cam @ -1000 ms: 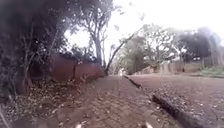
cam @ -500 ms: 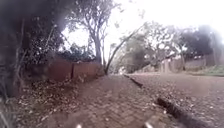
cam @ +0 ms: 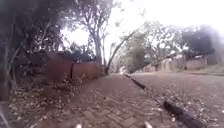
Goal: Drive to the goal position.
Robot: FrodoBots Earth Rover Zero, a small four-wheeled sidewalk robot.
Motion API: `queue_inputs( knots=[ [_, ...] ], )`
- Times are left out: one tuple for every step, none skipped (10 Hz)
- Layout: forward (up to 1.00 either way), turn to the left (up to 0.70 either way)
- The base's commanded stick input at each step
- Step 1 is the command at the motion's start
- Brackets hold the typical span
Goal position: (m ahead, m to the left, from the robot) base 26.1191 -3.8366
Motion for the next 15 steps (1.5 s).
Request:
queue_inputs(
  knots=[
    [0.50,0.00],
    [0.50,0.00],
    [0.50,0.00],
    [0.50,0.00],
    [0.50,0.00],
    [0.50,0.00],
    [0.50,0.00],
    [0.50,0.00],
    [0.50,0.00],
    [0.50,0.00],
    [0.50,0.00],
    [0.50,0.01],
    [0.50,0.05],
    [0.50,0.09],
    [0.50,0.07]
  ],
)
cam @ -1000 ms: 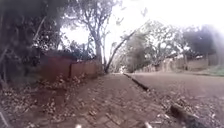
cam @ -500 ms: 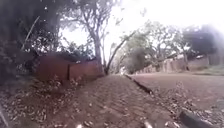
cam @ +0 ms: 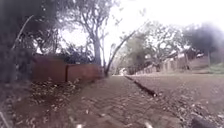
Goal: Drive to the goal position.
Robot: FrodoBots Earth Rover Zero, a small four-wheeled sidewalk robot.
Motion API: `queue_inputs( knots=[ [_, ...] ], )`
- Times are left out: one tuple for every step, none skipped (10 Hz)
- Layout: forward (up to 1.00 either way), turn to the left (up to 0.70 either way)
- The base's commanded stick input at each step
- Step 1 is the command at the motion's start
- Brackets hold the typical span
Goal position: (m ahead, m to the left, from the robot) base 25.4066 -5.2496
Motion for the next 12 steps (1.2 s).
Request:
queue_inputs(
  knots=[
    [0.50,0.02],
    [0.50,0.14],
    [0.50,0.11],
    [0.50,0.18],
    [0.50,0.15],
    [0.50,0.13],
    [0.50,0.06],
    [0.50,0.08],
    [0.50,0.17],
    [0.50,0.15],
    [0.50,0.14],
    [0.50,0.09]
  ],
)
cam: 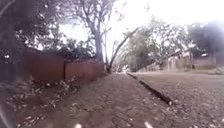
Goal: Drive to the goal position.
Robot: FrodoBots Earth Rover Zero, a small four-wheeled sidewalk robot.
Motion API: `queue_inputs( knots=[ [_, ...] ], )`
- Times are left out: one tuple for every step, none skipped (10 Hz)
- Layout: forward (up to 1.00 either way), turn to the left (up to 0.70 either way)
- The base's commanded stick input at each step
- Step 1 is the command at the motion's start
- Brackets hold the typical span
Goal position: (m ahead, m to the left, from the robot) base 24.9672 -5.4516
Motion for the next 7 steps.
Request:
queue_inputs(
  knots=[
    [0.50,0.04],
    [0.50,0.01],
    [0.50,0.02],
    [0.50,0.18],
    [0.50,0.10],
    [0.50,0.01],
    [0.50,0.00]
  ],
)
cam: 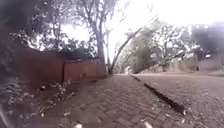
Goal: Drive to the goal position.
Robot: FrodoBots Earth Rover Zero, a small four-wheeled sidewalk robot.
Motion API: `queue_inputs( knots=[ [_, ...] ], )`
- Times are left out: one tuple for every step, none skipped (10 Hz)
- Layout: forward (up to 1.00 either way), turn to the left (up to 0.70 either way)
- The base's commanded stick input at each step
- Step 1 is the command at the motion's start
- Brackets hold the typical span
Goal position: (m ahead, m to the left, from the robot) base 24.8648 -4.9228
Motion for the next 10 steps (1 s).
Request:
queue_inputs(
  knots=[
    [0.50,0.00],
    [0.50,0.00],
    [0.50,0.00],
    [0.50,-0.08],
    [0.50,-0.30],
    [0.50,-0.49],
    [0.50,-0.34],
    [0.50,-0.20],
    [0.50,0.12],
    [0.50,0.11]
  ],
)
